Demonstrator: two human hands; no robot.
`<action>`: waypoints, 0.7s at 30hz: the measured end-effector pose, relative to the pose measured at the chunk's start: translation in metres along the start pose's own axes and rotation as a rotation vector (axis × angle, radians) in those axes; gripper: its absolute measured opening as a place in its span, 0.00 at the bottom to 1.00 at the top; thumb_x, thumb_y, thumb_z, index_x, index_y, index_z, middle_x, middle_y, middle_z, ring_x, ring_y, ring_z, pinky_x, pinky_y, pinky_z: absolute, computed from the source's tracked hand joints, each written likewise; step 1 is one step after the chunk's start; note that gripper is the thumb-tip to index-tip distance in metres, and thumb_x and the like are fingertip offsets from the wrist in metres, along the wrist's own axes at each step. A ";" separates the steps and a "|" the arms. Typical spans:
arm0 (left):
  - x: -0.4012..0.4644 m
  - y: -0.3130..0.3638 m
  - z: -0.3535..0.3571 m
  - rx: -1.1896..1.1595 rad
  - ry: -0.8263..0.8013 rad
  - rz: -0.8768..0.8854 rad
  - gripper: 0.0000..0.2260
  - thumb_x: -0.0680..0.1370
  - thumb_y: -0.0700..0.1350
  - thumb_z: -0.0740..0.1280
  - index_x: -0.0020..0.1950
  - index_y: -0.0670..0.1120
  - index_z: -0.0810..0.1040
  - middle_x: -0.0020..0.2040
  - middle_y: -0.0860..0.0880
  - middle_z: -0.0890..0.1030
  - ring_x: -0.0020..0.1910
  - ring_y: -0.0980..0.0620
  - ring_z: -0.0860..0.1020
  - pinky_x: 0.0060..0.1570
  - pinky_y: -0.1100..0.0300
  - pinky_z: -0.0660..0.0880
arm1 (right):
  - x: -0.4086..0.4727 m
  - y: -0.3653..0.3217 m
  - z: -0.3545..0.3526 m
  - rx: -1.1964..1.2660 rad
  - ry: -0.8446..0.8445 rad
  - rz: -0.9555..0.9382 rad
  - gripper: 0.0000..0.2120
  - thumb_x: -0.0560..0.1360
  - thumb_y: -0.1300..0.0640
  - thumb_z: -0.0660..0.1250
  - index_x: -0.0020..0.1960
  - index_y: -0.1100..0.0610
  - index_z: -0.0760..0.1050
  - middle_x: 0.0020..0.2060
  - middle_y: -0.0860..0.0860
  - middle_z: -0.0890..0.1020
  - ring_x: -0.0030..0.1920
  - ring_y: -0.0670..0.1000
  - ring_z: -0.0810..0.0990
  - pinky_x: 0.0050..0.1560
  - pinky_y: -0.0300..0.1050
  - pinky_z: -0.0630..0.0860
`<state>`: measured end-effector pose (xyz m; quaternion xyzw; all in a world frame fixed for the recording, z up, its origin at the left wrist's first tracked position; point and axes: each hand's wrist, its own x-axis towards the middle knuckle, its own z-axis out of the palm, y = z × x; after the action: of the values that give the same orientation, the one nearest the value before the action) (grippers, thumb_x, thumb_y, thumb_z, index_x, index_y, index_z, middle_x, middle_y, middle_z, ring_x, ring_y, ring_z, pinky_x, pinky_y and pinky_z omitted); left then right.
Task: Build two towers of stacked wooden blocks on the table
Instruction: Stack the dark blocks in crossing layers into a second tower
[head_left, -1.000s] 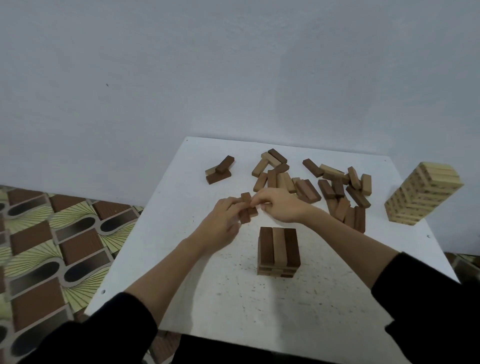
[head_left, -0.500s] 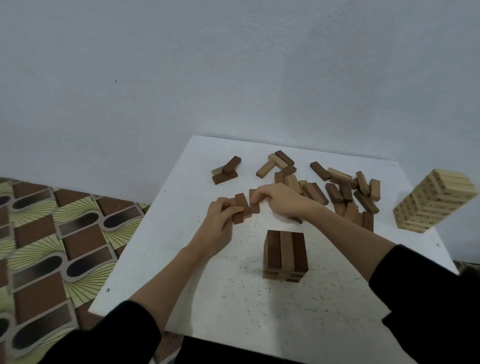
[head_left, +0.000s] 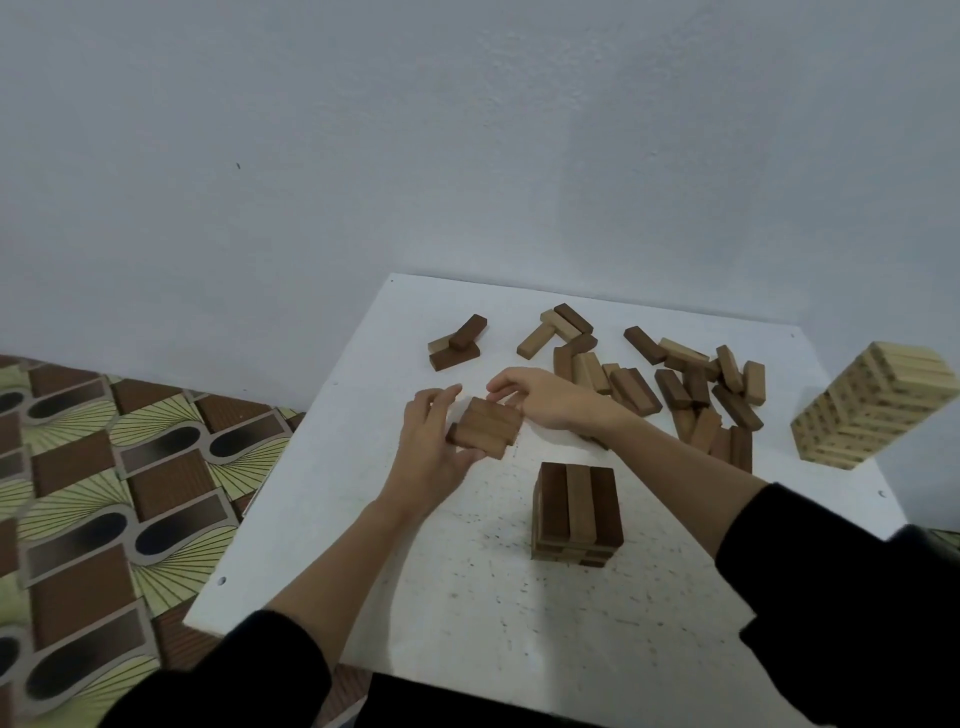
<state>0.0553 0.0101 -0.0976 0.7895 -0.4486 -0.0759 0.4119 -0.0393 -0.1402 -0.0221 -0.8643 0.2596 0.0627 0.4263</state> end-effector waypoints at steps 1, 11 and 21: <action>0.001 -0.001 0.000 0.029 -0.005 -0.006 0.38 0.67 0.45 0.78 0.73 0.44 0.63 0.66 0.48 0.67 0.63 0.51 0.64 0.60 0.59 0.68 | 0.000 -0.001 0.001 -0.010 -0.016 -0.015 0.23 0.76 0.73 0.52 0.66 0.58 0.69 0.62 0.52 0.75 0.57 0.46 0.73 0.55 0.35 0.70; 0.003 -0.002 -0.003 -0.067 -0.132 -0.071 0.43 0.68 0.53 0.74 0.76 0.49 0.54 0.68 0.53 0.69 0.63 0.57 0.61 0.65 0.52 0.67 | -0.001 0.006 0.002 -0.065 0.096 -0.014 0.23 0.77 0.72 0.54 0.68 0.57 0.66 0.66 0.53 0.71 0.63 0.49 0.71 0.59 0.39 0.68; 0.002 -0.004 -0.004 -0.159 -0.131 -0.127 0.42 0.69 0.46 0.76 0.76 0.51 0.55 0.66 0.53 0.68 0.59 0.58 0.65 0.61 0.63 0.65 | -0.002 0.015 0.003 0.022 0.025 0.009 0.24 0.75 0.71 0.60 0.69 0.57 0.65 0.63 0.54 0.72 0.57 0.52 0.76 0.57 0.44 0.75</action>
<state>0.0612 0.0123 -0.0974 0.7745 -0.4162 -0.1884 0.4376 -0.0485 -0.1443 -0.0338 -0.8591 0.2693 0.0506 0.4323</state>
